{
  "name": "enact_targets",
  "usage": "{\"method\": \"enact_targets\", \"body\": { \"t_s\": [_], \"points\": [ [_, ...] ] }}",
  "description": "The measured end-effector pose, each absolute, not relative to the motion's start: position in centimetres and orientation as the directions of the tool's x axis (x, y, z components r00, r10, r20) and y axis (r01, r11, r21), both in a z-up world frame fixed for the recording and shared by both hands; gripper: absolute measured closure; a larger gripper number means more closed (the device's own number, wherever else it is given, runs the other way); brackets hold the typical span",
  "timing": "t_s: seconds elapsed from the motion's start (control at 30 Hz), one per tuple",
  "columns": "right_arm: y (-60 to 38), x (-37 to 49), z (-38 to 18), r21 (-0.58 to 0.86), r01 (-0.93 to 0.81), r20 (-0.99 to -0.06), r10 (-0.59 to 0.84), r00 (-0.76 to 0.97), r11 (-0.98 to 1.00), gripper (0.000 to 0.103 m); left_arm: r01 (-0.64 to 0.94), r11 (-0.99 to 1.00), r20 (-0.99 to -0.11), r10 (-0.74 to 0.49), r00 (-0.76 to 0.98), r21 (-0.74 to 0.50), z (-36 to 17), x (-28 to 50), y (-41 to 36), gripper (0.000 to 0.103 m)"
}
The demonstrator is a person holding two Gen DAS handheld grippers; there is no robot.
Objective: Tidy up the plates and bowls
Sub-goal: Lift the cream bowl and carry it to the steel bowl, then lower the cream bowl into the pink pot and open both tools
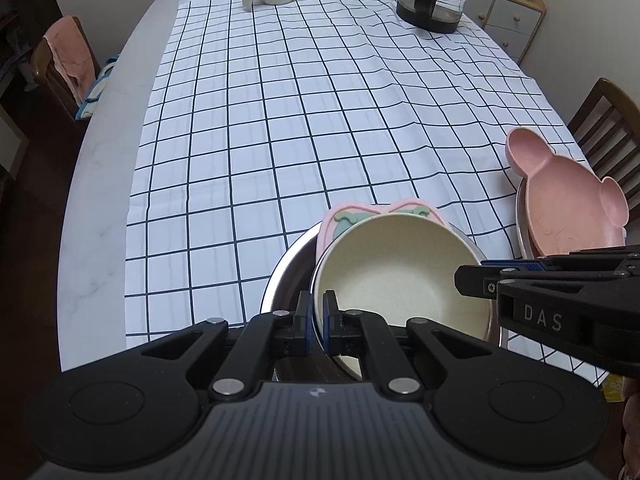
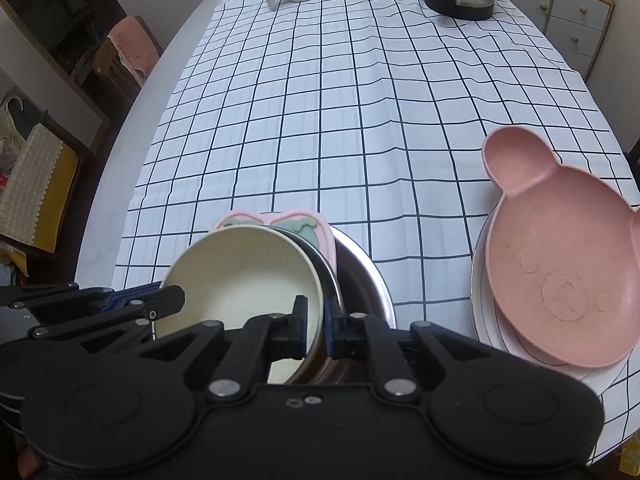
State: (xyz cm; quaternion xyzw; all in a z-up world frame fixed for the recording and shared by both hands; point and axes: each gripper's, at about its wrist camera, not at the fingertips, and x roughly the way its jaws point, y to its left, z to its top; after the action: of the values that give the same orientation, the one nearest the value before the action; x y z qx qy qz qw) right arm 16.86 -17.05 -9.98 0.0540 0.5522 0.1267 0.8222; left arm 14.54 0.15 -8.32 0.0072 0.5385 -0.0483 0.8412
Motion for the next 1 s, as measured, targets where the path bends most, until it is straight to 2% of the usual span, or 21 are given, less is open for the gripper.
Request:
{"method": "enact_targets", "body": {
  "t_s": [0.47, 0.63, 0.73, 0.8, 0.93, 1.0],
  "points": [
    [-18.0, 15.3, -7.9, 0.237, -0.192, -0.864, 0.297, 0.405, 0.952, 0.072, 0.095, 0.99, -0.874, -0.138, 0.465, -0.106, -6.3, 12.9, 0.9, 0.096],
    [-18.5, 14.3, -6.9, 0.26, -0.217, -0.849, 0.33, 0.412, 0.941, 0.068, 0.105, 0.989, -0.846, -0.145, 0.513, -0.105, -5.0, 11.7, 1.1, 0.087],
    [-18.6, 13.5, -6.1, 0.258, -0.242, -0.836, 0.341, 0.429, 0.935, 0.066, 0.098, 0.988, -0.829, -0.154, 0.537, -0.119, -4.2, 11.0, 1.4, 0.072],
    [-18.8, 12.9, -5.5, 0.263, -0.256, -0.826, 0.355, 0.438, 0.93, 0.062, 0.095, 0.988, -0.818, -0.155, 0.555, -0.123, -3.7, 10.5, 1.6, 0.059],
    [-19.4, 11.8, -4.3, 0.266, -0.279, -0.805, 0.372, 0.461, 0.923, 0.054, 0.086, 0.988, -0.793, -0.154, 0.59, -0.128, -2.7, 9.5, 2.2, 0.052],
    [-19.8, 11.2, -3.9, 0.27, -0.288, -0.793, 0.382, 0.474, 0.919, 0.048, 0.084, 0.988, -0.781, -0.154, 0.605, -0.13, -2.4, 9.0, 2.6, 0.044]
  ]
}}
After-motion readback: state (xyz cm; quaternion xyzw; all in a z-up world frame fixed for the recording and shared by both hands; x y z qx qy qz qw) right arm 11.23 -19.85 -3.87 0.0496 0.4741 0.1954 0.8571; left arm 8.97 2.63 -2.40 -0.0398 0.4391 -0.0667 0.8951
